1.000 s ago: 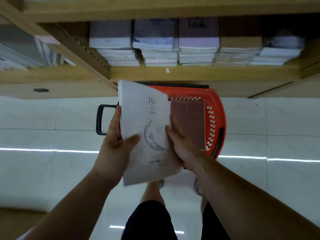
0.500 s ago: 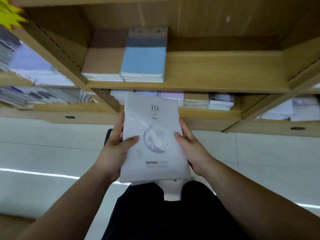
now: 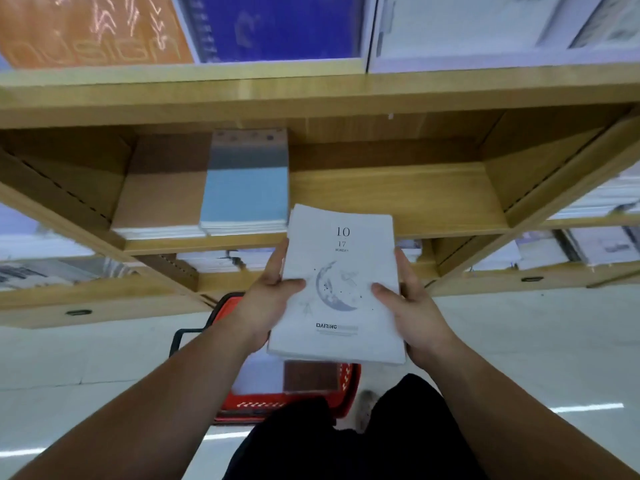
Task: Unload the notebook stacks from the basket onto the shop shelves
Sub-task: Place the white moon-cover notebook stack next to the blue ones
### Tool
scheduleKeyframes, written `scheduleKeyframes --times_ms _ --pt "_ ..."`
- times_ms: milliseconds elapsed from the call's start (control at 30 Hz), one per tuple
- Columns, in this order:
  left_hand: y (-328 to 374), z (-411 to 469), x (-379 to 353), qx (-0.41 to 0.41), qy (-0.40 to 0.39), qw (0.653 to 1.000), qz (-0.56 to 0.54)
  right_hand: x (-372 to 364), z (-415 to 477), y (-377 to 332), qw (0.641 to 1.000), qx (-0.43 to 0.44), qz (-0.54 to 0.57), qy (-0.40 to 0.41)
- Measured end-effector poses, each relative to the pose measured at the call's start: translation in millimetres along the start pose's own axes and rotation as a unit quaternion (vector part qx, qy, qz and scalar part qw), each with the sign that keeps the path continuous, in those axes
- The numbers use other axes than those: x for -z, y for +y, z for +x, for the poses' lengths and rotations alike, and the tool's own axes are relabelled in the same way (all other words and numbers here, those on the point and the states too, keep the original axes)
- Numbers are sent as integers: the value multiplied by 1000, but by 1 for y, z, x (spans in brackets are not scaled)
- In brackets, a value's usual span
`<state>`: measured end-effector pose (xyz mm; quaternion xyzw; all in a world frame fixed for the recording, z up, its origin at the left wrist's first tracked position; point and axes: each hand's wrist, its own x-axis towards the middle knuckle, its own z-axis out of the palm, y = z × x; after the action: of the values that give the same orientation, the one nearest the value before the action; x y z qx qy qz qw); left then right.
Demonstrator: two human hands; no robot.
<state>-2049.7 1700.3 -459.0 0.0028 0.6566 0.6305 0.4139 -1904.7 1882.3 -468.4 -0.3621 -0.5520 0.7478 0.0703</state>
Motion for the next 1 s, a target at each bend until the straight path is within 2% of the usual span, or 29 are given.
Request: scheduleKeyframes --times_ms 233,400,500,600,733,833,1000 --pt "15 78 -25 -13 57 998 8 11 84 -35 999 -6 -32 14" --pt "4 113 -34 -37 93 993 62 15 134 -26 996 -1 -90 16" --pt "-9 108 -32 -24 88 991 95 16 141 -17 996 -22 -77 49" --pt "-26 89 -32 -13 88 993 72 13 140 -13 994 -32 -93 58" --pt "-22 78 -38 41 83 994 49 9 144 -21 990 -26 -128 46" --pt "-2 97 -34 31 134 989 45 -6 162 -33 988 6 -147 52" --pt "11 119 -37 20 229 973 1 -21 210 -52 983 14 -177 55"
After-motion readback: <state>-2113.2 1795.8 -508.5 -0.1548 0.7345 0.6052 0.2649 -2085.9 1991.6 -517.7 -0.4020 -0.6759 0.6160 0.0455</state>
